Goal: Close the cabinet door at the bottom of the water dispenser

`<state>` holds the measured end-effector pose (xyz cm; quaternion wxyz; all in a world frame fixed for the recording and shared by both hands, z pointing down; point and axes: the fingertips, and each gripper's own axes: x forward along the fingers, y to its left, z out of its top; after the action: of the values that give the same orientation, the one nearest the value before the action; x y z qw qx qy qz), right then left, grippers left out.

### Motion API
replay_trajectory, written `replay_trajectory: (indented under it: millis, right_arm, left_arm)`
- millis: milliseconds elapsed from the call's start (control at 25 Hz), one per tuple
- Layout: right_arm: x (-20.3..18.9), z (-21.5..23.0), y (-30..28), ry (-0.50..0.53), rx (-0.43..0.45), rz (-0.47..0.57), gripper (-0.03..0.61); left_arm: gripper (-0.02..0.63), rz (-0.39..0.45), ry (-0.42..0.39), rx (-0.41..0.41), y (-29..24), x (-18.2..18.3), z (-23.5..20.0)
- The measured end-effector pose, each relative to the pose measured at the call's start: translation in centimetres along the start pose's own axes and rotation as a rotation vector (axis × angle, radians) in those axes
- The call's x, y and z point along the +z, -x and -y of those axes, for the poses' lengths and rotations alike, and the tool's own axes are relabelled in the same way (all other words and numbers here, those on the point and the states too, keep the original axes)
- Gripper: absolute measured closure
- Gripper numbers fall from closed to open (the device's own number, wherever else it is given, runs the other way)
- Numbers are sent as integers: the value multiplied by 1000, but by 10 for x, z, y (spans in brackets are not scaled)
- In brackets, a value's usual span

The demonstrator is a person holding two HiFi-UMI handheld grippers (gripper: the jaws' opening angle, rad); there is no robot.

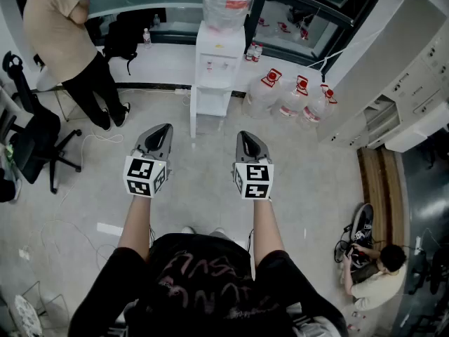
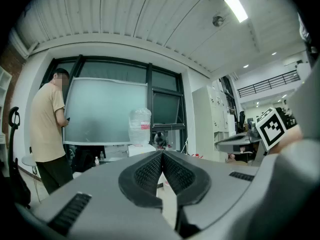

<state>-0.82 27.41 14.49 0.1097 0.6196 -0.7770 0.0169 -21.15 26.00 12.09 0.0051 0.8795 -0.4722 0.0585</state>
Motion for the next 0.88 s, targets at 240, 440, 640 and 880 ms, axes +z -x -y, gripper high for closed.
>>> replay_trajectory:
  millis: [240,440,640,880]
  right_arm:
    - [3,2,1,6,-3,2,566]
    - [2,-1,-4,20,-2,-6,566]
    - [-4,-2,-6,17,-6,-16,566]
    - [-7,-2,-14,4,-7,-11,566]
  left_arm:
    - [598,2,-6,1,-1,3,-1]
    - [599,-10,-6,-7,-3,-1,-3]
    - [598,-23,-1,-12,-5,-7,-7]
    - [598,-31,-10,-12,-7,-12,-11]
